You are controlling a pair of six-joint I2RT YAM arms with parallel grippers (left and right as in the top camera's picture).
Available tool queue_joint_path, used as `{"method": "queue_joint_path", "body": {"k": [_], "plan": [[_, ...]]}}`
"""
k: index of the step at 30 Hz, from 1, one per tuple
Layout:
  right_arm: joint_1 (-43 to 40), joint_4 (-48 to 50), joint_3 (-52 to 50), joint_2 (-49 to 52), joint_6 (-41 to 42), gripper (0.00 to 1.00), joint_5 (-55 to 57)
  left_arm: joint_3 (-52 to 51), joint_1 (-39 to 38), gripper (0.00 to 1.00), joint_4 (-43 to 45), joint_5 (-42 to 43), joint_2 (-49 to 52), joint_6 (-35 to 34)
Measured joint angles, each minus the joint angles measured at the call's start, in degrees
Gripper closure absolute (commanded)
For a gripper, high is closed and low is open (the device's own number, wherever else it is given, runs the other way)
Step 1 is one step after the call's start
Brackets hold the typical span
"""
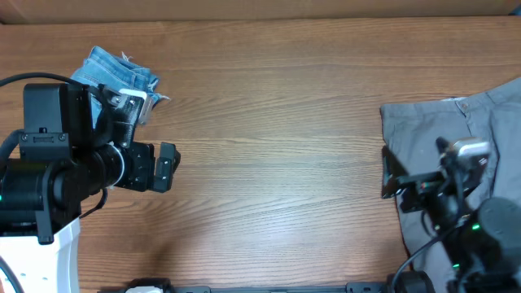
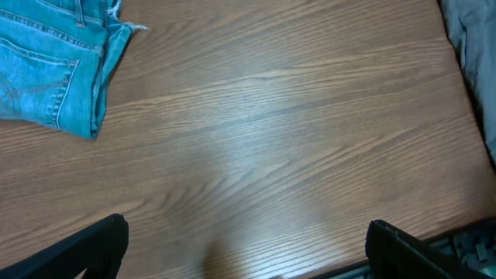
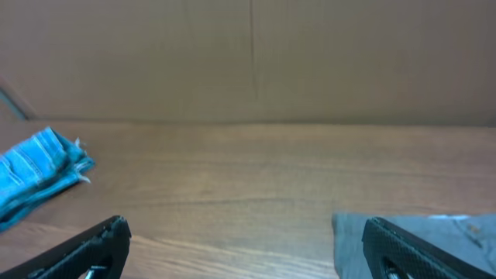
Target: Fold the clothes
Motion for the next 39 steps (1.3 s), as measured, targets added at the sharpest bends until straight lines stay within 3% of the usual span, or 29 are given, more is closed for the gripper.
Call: {"method": "queue_joint_path", "body": {"k": [9, 15, 25, 39], "plan": [[-0.1, 18.6, -27.7, -14.9, -0.8, 0.00, -4.6, 0.0, 0.0, 0.00, 0.0, 0.0, 0.8, 0.0], [-0.1, 24.7, -37.3, -22.4, -0.7, 0.00, -7.1, 0.0, 0.0, 0.00, 0.0, 0.0, 1.0, 0.0], [-0.1, 26.8, -45.2, -27.6, -0.8, 0.00, -7.8, 0.0, 0.0, 0.00, 0.0, 0.0, 1.5, 0.0], [-0.1, 27.3, -45.4, -27.6, -0.8, 0.00, -7.8, 0.0, 0.0, 0.00, 0.0, 0.0, 1.6, 0.0]]}}
